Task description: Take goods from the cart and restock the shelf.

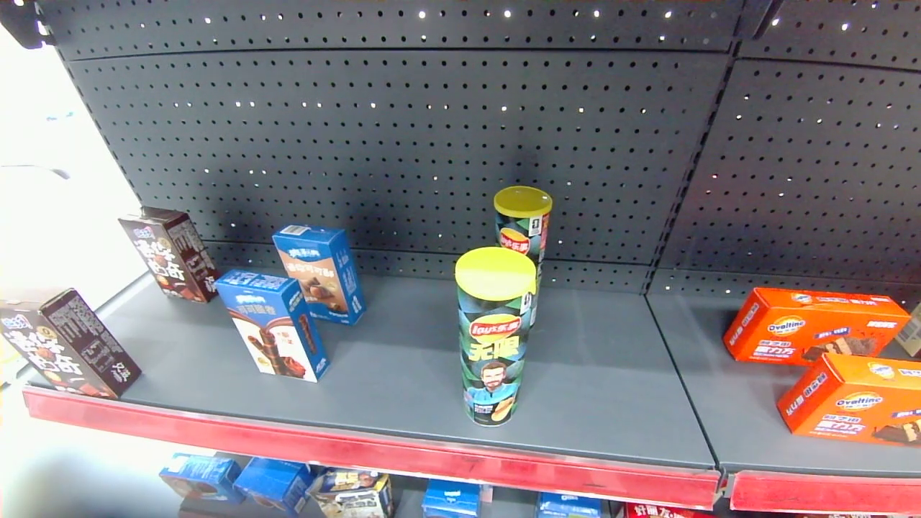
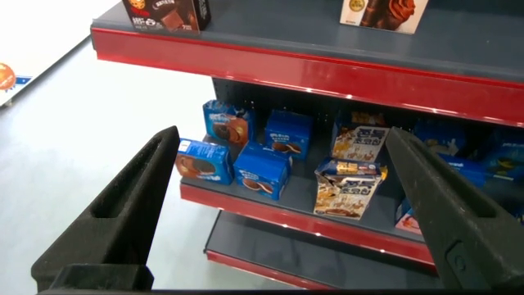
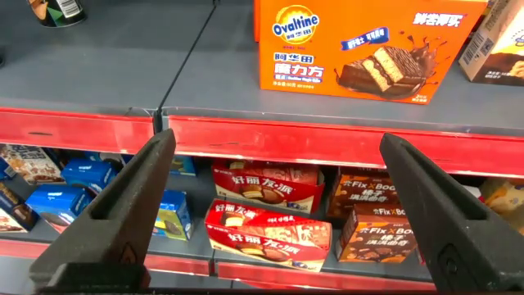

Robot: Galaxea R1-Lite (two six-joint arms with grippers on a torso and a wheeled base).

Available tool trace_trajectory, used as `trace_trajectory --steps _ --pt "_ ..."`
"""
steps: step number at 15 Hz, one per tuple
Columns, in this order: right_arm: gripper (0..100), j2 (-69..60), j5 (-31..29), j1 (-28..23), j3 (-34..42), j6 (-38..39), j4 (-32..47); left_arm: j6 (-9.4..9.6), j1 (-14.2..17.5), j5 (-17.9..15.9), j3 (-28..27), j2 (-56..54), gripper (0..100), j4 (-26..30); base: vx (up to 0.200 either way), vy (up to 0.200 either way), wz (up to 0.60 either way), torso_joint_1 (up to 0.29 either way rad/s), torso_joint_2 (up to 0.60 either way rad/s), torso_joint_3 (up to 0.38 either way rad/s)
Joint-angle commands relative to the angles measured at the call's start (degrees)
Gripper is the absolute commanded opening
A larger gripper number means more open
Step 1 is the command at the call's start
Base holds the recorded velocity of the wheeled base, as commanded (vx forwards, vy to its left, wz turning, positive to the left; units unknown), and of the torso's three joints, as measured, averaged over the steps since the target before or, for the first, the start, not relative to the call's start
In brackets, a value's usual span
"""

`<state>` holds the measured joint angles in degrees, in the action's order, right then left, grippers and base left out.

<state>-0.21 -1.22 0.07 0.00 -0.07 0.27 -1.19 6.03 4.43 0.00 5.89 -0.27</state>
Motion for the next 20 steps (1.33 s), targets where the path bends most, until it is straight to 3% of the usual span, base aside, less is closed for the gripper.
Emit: trace_trajectory --steps 1,10,13,15,17,18,19,20 --pt "100 0.2 0.0 0.0 0.0 0.0 0.0 0.05 0.0 0.0 0.0 0.1 100 -0.1 0.0 0.0 0.0 0.0 0.0 0.0" --pt "100 0.2 0.0 0.0 0.0 0.0 0.0 0.32 0.0 -0.3 0.0 0.1 100 -0.1 0.0 0.0 0.0 0.0 0.0 0.0" --pt "100 0.2 0.0 0.0 0.0 0.0 0.0 1.37 0.0 -3.4 0.0 0.1 100 0.0 0.0 0.0 0.0 0.0 0.0 0.0" --pt "100 0.2 0.0 0.0 0.0 0.0 0.0 1.46 0.0 -3.4 0.0 0.1 100 0.0 0.0 0.0 0.0 0.0 0.0 0.0" --pt "100 0.2 0.0 0.0 0.0 0.0 0.0 3.74 -1.7 -4.5 -7.2 5.8 100 -3.9 0.0 0.0 0.0 0.0 0.0 0.0" --pt "100 0.2 0.0 0.0 0.0 0.0 0.0 4.53 -4.4 -8.6 -10.2 10.8 100 -5.7 0.0 0.0 0.0 0.0 0.0 0.0" --pt "100 0.2 0.0 0.0 0.0 0.0 0.0 4.97 -4.8 -9.6 -10.7 11.8 100 -5.8 0.0 0.0 0.0 0.0 0.0 0.0" --pt "100 0.2 0.0 0.0 0.0 0.0 0.0 9.02 -8.5 -10.9 -10.6 15.9 100 -5.9 0.0 0.0 0.0 0.0 0.0 0.0"
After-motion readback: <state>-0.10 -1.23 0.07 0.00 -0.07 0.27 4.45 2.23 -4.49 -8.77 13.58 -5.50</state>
